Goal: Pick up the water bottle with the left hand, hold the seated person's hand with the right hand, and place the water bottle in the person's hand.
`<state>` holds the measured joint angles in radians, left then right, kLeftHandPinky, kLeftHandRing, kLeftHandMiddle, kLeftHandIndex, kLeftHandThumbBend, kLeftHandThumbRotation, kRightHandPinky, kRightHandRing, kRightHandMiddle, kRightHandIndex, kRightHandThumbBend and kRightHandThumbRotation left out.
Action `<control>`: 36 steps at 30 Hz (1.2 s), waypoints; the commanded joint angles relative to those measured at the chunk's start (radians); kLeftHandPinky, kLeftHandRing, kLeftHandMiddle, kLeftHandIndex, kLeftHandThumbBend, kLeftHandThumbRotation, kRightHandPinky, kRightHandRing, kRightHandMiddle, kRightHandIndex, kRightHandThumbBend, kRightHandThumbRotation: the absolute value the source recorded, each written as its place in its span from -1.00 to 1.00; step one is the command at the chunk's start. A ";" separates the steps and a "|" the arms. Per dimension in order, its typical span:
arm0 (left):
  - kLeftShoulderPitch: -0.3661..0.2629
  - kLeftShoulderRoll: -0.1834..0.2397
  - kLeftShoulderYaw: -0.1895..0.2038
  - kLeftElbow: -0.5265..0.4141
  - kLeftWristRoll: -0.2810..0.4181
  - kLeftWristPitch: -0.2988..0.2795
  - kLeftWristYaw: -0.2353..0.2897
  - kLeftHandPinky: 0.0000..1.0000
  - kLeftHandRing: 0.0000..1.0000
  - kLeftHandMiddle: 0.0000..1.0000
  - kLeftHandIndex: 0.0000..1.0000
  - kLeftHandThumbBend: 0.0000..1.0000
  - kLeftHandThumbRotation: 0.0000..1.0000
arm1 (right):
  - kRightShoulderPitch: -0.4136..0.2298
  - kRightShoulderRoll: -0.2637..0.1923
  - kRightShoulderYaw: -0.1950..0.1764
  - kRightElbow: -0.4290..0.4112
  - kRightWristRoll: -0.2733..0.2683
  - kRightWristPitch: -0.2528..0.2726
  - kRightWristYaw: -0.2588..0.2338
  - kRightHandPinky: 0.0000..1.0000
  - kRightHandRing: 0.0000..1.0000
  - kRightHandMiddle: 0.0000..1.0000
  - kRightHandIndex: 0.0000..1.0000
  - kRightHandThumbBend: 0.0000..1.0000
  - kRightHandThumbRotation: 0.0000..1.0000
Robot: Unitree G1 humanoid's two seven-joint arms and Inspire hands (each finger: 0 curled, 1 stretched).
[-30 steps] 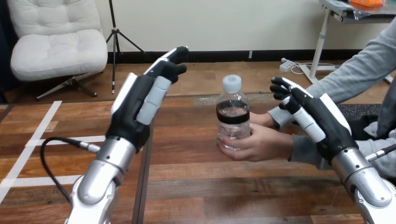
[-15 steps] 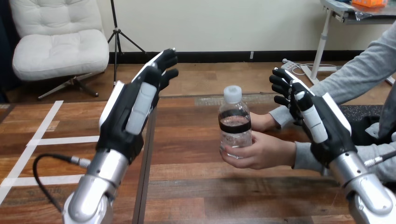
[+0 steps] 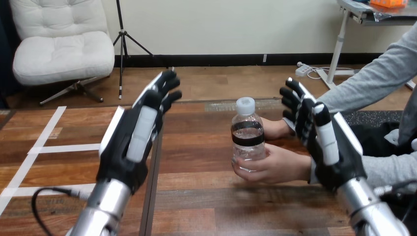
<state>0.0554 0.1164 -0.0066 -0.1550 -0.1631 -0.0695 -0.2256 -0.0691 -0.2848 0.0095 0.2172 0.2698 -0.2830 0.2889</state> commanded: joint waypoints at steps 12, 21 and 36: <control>0.096 -0.041 0.010 -0.071 -0.057 -0.134 -0.020 0.72 0.67 0.71 0.65 0.71 0.80 | 0.115 0.104 0.024 -0.324 0.044 0.050 -0.002 1.00 1.00 0.97 0.99 1.00 1.00; 0.150 -0.081 -0.007 -0.019 -0.049 -0.225 -0.022 0.58 0.64 0.67 0.64 0.70 0.80 | 0.177 0.140 0.051 -0.381 0.039 0.024 0.022 1.00 1.00 1.00 1.00 1.00 1.00; 0.165 -0.059 -0.032 -0.002 -0.025 -0.205 -0.041 0.59 0.70 0.75 0.75 0.56 0.90 | 0.213 0.154 0.046 -0.435 0.040 0.045 0.041 1.00 1.00 1.00 1.00 1.00 1.00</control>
<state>0.2544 0.0601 -0.0288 -0.1576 -0.1946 -0.2690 -0.2639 0.1716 -0.1352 0.0770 -0.1727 0.2978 -0.2296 0.3291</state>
